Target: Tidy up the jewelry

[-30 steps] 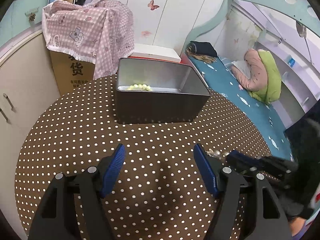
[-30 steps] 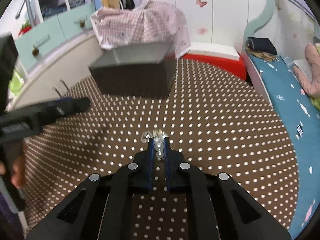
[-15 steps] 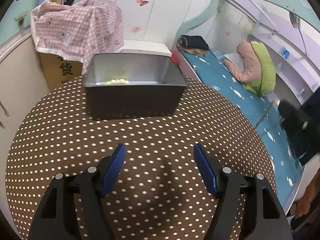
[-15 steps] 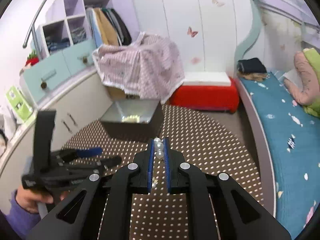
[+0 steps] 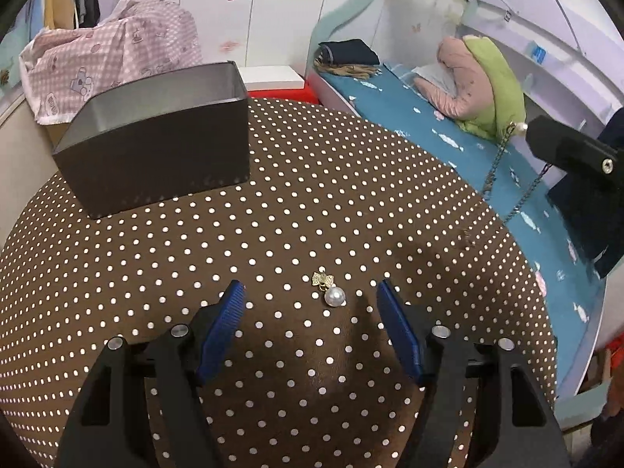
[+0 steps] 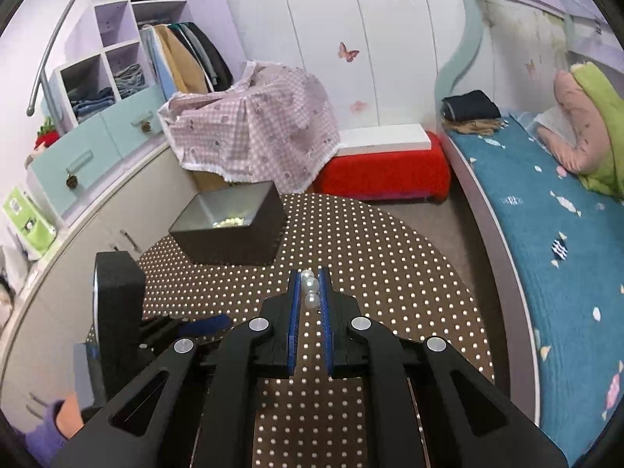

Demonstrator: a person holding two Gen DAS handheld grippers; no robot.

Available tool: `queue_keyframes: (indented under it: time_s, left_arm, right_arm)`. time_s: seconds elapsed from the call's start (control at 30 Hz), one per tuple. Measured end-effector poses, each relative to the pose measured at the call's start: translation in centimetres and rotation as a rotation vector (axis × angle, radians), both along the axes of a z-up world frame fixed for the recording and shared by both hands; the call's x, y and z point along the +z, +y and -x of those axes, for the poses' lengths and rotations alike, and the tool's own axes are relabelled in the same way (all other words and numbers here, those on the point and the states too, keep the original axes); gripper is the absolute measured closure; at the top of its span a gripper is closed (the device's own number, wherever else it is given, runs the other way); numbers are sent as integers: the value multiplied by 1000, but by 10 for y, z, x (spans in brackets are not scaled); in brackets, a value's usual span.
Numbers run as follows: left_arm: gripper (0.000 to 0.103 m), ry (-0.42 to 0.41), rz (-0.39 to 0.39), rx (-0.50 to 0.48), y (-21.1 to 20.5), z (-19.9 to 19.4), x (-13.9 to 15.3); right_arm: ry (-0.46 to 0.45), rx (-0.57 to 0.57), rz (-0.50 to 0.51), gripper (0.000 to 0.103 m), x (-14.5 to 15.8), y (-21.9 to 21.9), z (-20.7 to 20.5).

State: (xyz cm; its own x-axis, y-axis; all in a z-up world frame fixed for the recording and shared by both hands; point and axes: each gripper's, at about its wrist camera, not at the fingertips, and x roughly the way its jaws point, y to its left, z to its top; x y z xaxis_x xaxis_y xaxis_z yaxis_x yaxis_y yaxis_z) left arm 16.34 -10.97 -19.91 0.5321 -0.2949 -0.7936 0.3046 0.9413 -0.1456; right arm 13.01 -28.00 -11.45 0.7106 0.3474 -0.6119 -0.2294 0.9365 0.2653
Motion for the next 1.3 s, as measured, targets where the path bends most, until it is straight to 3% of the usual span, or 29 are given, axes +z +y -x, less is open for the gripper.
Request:
queue_keyframes:
  time_s: [0.27,0.3,0.33,0.63,0.9,1.1,1.3]
  left_arm:
    - [77,-38,-85,-22,-7,-7,-1]
    - [90,-44,-99,-25,-7,-8,-1]
    - [94,-48,-103,-37,-7,-8,-1]
    - [94,-25,11,-64,24,-9,8]
    - [94,-49,208,-43,79,-18,55]
    - [94,-89,223,-9,105,-40,86]
    - [94,-75,206,40,129,-85,94]
  right_arm:
    - [17,-1,-15,93,-9,-1,1]
    - [20,-1,-16,93,-10,-1,0]
    - [21,0,-18,93,-11,-1,1]
    - [14,20,-19,93,-3,12,-5]
    - [-23,48,-31,93,20,35,-20]
    - [-68,82,-27,93,49,61,-44]
    - [-103,113,-16,93,71,92,-74]
